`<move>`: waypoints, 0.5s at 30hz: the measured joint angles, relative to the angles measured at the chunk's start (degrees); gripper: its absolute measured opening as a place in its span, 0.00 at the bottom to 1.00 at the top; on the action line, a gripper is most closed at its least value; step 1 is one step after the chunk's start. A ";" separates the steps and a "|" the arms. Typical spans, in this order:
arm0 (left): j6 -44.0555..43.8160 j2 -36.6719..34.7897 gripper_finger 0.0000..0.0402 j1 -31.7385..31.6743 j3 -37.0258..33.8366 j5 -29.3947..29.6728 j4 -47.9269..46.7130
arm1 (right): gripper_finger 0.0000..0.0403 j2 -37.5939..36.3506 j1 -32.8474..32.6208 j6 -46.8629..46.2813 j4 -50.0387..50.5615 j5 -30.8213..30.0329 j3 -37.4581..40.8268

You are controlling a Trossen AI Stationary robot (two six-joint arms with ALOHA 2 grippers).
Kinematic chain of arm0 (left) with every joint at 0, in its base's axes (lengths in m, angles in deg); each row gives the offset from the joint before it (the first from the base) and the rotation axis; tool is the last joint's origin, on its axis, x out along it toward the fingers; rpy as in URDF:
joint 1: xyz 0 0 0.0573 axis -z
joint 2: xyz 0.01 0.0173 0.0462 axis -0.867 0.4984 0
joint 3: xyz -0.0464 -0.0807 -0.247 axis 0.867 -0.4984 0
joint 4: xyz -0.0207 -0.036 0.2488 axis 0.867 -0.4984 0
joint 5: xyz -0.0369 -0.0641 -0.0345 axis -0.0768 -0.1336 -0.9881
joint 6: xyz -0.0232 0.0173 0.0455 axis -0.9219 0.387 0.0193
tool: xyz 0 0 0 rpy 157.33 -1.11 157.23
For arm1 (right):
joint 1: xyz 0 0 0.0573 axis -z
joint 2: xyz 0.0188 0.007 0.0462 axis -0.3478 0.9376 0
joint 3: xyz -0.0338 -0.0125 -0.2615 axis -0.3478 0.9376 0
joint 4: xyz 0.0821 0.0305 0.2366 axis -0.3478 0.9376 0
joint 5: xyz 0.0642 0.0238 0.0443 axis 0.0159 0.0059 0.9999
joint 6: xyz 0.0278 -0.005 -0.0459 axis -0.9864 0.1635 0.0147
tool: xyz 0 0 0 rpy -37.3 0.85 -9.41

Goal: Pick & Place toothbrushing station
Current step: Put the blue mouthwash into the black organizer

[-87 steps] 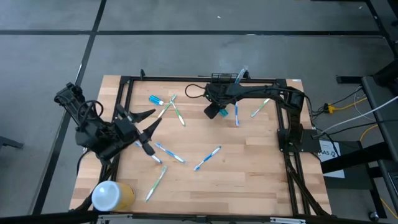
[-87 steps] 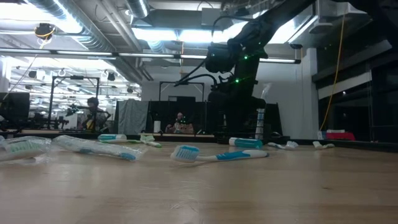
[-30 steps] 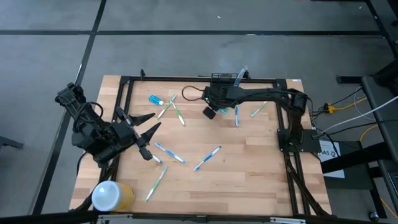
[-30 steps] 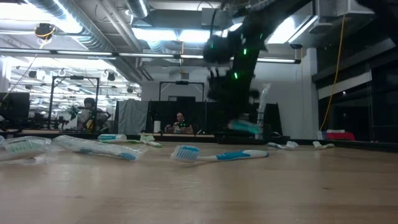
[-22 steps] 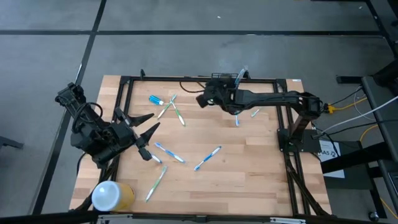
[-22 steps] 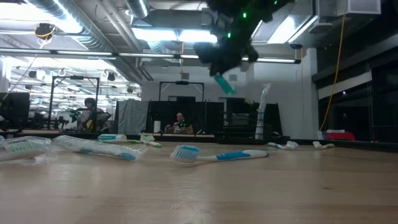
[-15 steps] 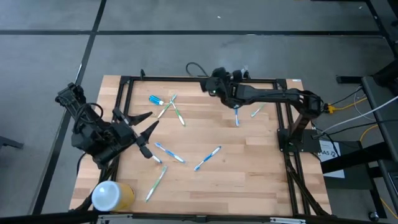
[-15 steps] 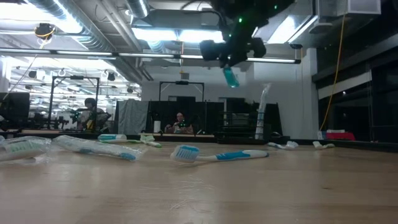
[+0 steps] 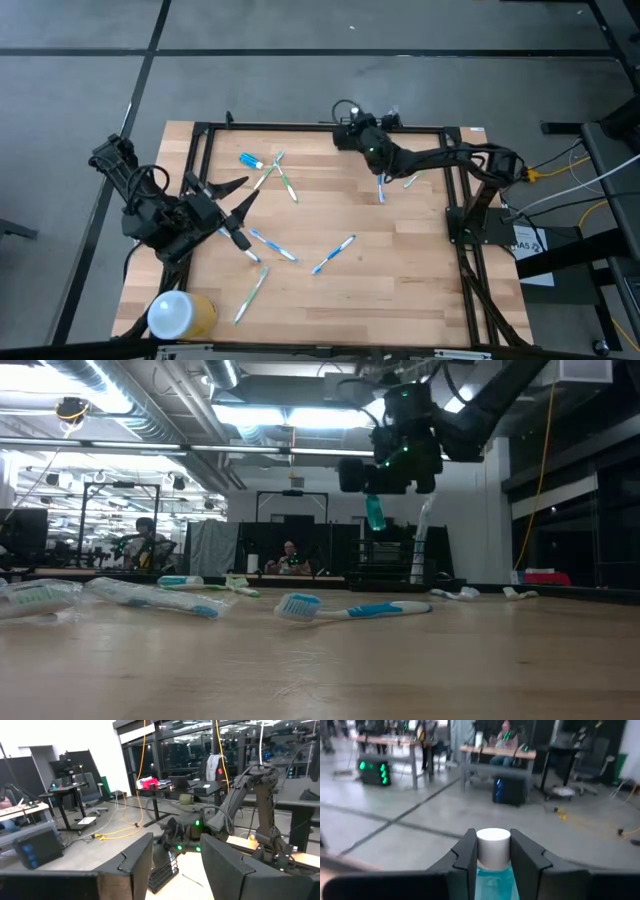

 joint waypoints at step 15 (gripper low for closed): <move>-2.57 0.22 0.40 -3.28 0.00 -0.02 -0.02 | 0.22 -0.05 7.28 -2.83 -2.92 1.93 0.42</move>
